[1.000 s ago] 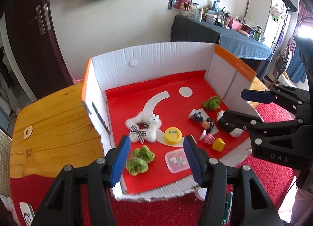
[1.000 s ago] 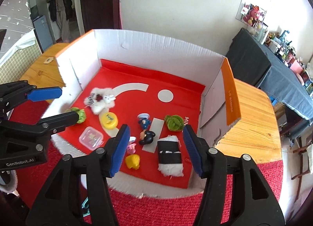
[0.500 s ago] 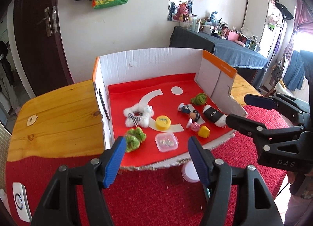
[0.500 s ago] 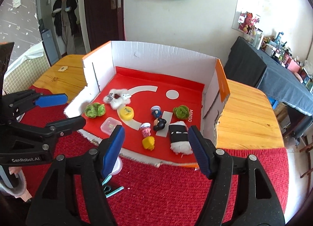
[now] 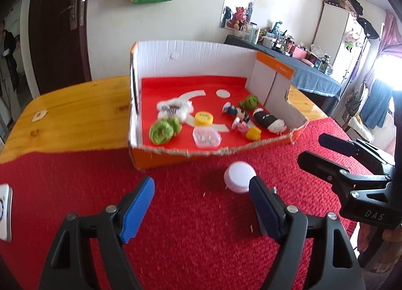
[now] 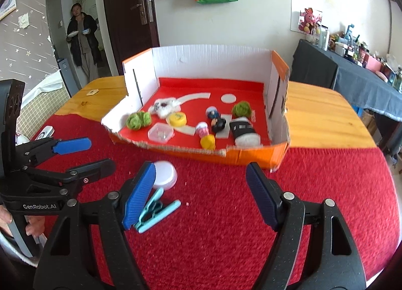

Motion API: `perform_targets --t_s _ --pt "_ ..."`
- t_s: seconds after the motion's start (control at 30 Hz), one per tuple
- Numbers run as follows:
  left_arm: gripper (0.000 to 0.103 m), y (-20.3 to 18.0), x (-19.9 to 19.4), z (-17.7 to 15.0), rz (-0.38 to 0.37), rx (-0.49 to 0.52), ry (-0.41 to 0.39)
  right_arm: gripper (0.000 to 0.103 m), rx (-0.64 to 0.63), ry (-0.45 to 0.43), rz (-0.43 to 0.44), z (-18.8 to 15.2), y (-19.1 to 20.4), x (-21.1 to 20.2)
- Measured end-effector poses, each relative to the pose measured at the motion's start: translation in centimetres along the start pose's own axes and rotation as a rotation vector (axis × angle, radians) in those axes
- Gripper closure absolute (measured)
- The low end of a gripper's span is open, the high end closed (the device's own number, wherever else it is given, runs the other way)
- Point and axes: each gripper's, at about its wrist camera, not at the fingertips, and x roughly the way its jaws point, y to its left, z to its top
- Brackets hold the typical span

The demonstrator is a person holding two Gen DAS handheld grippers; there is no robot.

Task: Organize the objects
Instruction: 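Lift both open tools out of the box back over the rug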

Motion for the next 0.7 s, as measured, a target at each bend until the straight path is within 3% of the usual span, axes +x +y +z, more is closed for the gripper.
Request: perform_targets --t_s 0.3,0.7 --pt "0.019 0.8 2.0 -2.3 0.009 -0.060 0.064 0.028 0.054 0.054 -0.008 -2.9 -0.7 1.7" --pt "0.015 1.9 2.1 -2.2 0.041 -0.079 0.061 0.028 0.038 0.101 0.047 -3.4 0.9 2.9"
